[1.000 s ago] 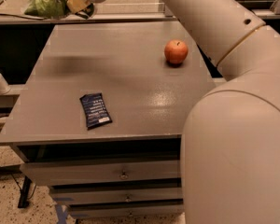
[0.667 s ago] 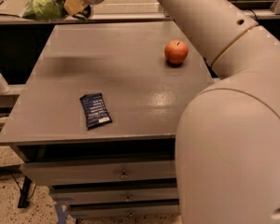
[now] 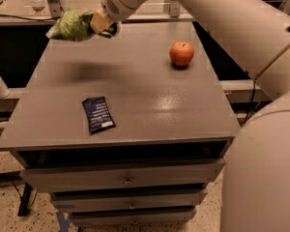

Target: Move green jalapeno chip bag near apple

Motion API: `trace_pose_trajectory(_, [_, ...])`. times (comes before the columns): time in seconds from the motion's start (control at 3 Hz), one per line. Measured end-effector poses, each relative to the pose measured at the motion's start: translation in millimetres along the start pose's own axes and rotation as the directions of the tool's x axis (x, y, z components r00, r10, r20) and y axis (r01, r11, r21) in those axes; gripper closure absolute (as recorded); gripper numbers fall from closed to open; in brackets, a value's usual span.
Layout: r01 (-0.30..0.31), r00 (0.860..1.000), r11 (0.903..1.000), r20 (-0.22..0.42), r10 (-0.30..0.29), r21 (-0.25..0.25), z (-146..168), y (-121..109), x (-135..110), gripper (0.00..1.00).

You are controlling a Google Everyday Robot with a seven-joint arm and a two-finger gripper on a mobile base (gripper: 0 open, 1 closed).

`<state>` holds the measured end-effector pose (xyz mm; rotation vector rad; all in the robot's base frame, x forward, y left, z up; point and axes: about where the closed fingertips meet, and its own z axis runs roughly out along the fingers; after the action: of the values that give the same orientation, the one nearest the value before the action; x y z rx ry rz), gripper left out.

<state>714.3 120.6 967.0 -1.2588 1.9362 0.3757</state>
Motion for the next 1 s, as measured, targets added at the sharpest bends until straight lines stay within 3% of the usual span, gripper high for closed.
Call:
trace_pose_trajectory(0.67, [-0.085, 0.989, 0.9928, -0.111, 0.094, 0.084, -52, 18, 64, 1.00])
trace_pose_trajectory(1.0, [-0.115, 0.974, 0.9849, -0.180, 0.138, 0.129, -81, 23, 100, 1.00])
